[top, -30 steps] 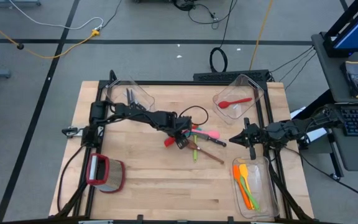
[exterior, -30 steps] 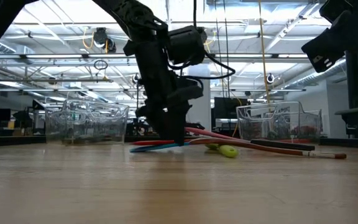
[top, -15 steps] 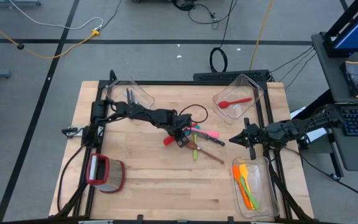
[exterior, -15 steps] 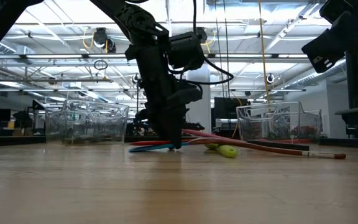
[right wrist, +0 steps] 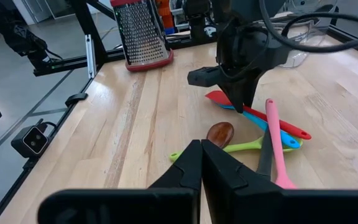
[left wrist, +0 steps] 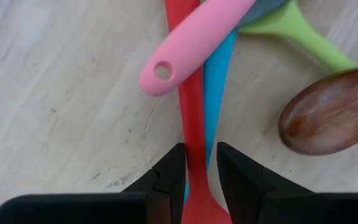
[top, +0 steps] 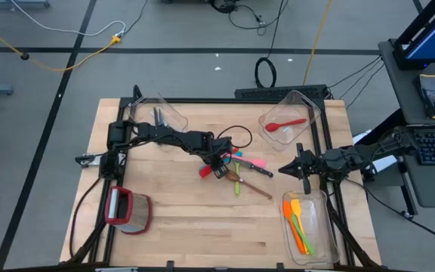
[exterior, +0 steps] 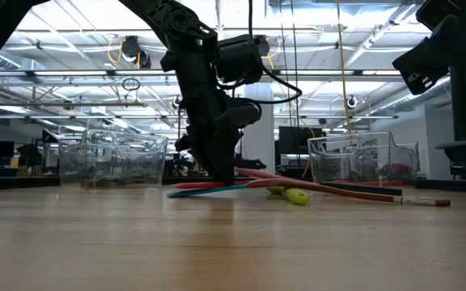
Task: Pick & Place Kitchen Items
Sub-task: Put the red spatula into the bottom transparent bin
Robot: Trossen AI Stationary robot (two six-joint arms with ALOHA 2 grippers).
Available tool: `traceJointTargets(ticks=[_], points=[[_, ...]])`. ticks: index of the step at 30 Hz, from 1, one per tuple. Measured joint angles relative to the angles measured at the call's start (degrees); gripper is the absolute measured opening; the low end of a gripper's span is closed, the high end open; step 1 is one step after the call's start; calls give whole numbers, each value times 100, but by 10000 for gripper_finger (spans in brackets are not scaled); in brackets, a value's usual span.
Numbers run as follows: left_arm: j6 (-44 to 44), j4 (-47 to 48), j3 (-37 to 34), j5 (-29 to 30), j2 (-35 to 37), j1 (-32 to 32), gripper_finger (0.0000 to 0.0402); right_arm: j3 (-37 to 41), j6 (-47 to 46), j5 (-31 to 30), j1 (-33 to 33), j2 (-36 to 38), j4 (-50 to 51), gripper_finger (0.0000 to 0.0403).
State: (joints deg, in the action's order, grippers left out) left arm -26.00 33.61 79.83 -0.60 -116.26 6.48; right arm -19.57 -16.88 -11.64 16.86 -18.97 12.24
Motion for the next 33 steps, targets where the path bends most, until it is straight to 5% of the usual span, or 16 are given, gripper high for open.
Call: traceJointTargets(ticks=[33], points=[[4, -38, 2, 0, -36, 6, 92, 0, 0, 1, -1, -1, 1, 0]])
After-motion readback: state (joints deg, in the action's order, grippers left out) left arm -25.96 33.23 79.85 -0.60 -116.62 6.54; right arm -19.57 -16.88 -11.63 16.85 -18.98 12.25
